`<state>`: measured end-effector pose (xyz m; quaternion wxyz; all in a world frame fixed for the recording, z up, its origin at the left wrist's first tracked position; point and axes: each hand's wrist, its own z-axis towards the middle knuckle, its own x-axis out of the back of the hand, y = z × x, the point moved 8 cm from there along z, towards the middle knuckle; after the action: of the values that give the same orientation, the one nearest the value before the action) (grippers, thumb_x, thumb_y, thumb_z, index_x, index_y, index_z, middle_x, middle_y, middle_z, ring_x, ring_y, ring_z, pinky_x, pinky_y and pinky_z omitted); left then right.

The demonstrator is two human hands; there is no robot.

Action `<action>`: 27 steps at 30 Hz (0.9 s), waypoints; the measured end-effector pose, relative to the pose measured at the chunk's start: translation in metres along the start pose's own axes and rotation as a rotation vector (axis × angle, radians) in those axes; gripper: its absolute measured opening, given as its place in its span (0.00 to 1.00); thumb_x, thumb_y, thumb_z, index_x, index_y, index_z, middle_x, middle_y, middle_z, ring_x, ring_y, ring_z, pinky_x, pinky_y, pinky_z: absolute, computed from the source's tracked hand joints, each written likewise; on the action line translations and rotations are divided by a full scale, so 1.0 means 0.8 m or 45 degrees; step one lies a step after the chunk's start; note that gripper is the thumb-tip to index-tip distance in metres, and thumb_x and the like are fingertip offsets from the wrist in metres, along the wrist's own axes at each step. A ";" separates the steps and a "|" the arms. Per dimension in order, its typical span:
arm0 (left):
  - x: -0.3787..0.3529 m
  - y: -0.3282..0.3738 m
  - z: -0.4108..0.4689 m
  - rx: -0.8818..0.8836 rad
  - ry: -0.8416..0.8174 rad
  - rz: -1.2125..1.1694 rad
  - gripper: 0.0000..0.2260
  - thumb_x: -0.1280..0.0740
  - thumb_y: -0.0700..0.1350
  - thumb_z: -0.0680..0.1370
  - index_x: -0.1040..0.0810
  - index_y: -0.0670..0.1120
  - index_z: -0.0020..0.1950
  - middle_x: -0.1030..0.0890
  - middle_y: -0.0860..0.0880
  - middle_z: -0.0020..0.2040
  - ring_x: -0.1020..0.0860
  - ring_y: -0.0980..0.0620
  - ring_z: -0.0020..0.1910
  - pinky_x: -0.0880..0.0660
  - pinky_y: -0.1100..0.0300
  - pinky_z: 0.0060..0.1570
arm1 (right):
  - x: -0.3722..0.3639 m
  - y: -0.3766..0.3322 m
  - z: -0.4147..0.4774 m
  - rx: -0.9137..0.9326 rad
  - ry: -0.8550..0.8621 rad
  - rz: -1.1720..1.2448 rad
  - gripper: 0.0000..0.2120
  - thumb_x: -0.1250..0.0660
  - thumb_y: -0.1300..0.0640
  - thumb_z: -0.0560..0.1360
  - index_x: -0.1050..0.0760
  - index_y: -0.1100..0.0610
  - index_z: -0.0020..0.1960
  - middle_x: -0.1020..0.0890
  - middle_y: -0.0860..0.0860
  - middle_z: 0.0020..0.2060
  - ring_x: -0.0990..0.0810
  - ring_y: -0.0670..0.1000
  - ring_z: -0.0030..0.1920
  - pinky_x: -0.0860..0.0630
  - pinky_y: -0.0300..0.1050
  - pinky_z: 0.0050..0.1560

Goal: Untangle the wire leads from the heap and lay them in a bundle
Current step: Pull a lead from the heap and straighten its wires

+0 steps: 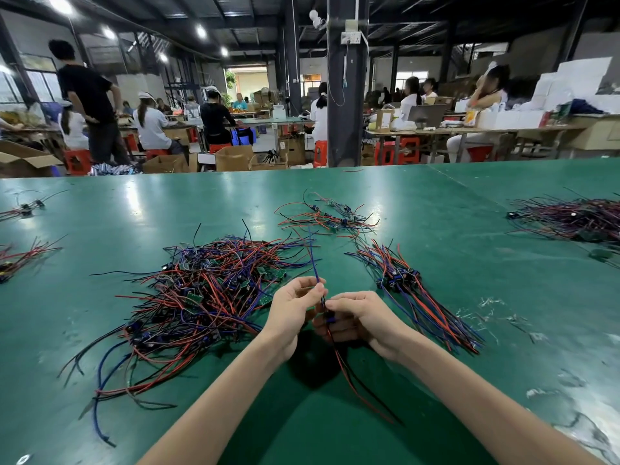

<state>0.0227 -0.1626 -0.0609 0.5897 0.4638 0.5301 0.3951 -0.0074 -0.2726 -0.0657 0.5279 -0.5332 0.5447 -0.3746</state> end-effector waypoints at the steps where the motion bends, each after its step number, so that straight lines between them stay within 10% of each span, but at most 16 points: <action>1: 0.000 -0.001 0.000 0.003 -0.006 0.004 0.03 0.34 0.36 0.77 0.23 0.43 0.45 0.21 0.47 0.39 0.23 0.54 0.37 0.25 0.60 0.43 | 0.002 -0.001 0.000 0.009 0.021 -0.012 0.09 0.34 0.64 0.74 0.21 0.69 0.51 0.18 0.65 0.43 0.19 0.57 0.34 0.19 0.50 0.42; 11: -0.001 -0.007 -0.004 -0.013 0.010 0.034 0.01 0.31 0.37 0.75 0.21 0.42 0.43 0.19 0.45 0.39 0.24 0.46 0.43 0.27 0.48 0.53 | 0.010 -0.005 -0.004 0.025 0.136 -0.123 0.07 0.33 0.66 0.73 0.23 0.65 0.37 0.21 0.60 0.32 0.21 0.54 0.27 0.20 0.46 0.32; 16: 0.001 0.002 -0.006 -0.241 0.065 0.254 0.05 0.29 0.36 0.73 0.21 0.45 0.40 0.19 0.54 0.32 0.24 0.56 0.35 0.26 0.66 0.40 | 0.008 -0.002 -0.005 -0.005 0.156 -0.158 0.10 0.35 0.66 0.74 0.24 0.63 0.34 0.20 0.56 0.26 0.19 0.54 0.26 0.20 0.43 0.27; 27: 0.030 0.039 -0.005 -0.531 0.370 0.476 0.07 0.28 0.44 0.74 0.18 0.46 0.37 0.19 0.52 0.32 0.26 0.58 0.32 0.26 0.62 0.38 | 0.002 -0.002 -0.005 0.008 0.131 -0.127 0.10 0.36 0.69 0.72 0.29 0.64 0.33 0.26 0.59 0.27 0.27 0.53 0.22 0.27 0.39 0.25</action>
<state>0.0228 -0.1308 -0.0374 0.5073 0.3611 0.4219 0.6590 -0.0103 -0.2753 -0.0638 0.4815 -0.5381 0.5427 -0.4292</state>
